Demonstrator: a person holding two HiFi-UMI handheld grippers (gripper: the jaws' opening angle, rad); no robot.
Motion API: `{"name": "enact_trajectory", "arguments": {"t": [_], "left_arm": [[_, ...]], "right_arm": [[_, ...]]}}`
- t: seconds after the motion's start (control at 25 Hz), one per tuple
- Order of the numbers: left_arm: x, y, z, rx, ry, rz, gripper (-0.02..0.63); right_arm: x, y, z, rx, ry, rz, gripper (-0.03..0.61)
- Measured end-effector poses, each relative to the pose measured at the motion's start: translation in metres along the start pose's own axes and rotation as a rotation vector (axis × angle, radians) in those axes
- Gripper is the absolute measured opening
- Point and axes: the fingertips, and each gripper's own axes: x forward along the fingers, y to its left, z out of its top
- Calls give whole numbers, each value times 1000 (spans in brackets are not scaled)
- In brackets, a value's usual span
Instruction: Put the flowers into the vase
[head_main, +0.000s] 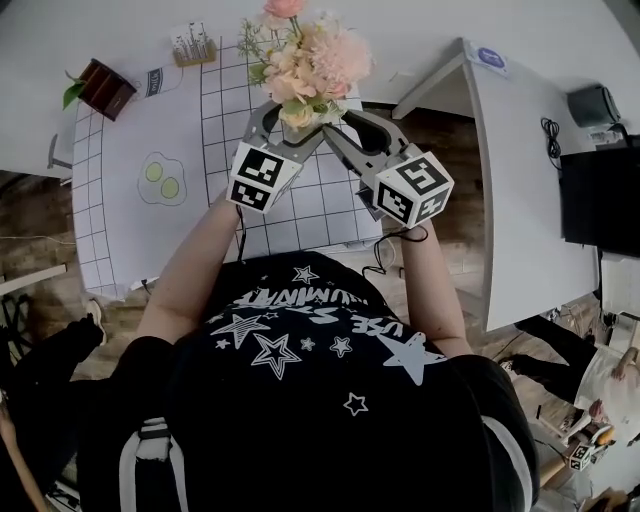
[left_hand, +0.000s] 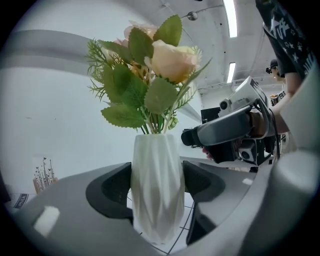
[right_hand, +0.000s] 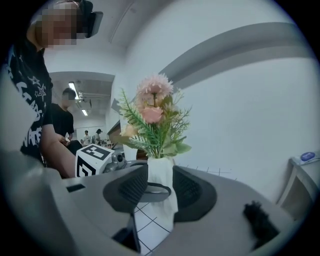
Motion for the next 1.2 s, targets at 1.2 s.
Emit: {"name": "enact_trajectory", "arguments": {"t": [1.2], "left_arm": [[-50,5,-32,-87,24,153,420]], "right_arm": [[-14,-12,-18,93,-6,27,156]]}}
